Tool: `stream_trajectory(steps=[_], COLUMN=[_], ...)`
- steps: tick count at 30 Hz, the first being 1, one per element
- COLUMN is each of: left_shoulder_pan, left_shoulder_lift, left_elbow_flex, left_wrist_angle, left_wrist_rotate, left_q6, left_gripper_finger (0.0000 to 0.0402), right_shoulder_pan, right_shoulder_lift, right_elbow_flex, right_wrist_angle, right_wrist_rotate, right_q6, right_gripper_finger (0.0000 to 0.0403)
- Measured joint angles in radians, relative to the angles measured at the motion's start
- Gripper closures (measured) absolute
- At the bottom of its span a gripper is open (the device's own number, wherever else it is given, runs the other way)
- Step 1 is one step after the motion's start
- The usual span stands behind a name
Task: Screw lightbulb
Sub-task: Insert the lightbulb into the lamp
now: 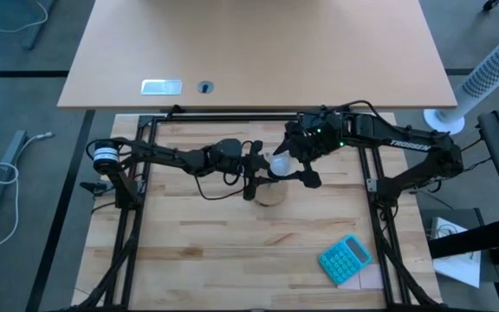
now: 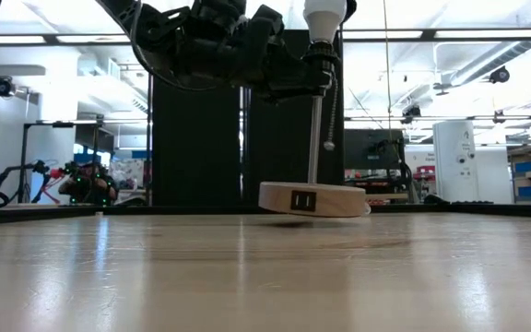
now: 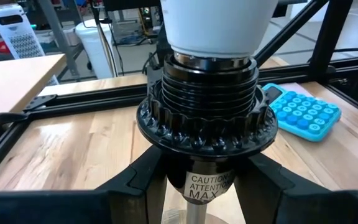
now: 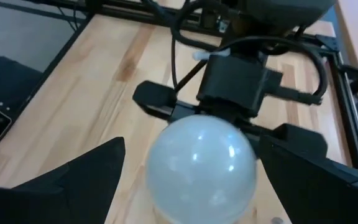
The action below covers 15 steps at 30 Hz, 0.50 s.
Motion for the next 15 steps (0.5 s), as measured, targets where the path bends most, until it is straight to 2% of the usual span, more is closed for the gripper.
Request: stream_trajectory(steps=[6,15], left_shoulder_pan=[-0.002,-0.002], left_shoulder_lift=[0.0,0.0], left_elbow_flex=[0.0,0.0], left_wrist_angle=[0.008,0.045], left_wrist_rotate=[0.0,-0.001], left_q6=[-0.008,-0.033], left_gripper_finger=[0.0261,0.0261], right_shoulder_pan=[0.0,-0.001], right_shoulder_lift=[0.0,0.0], right_elbow_flex=[0.0,0.001], right_wrist_angle=[-0.016,-0.013], right_wrist_rotate=[0.001,0.011], right_q6=[0.0,0.016], right_gripper_finger=[0.0046,0.0117])
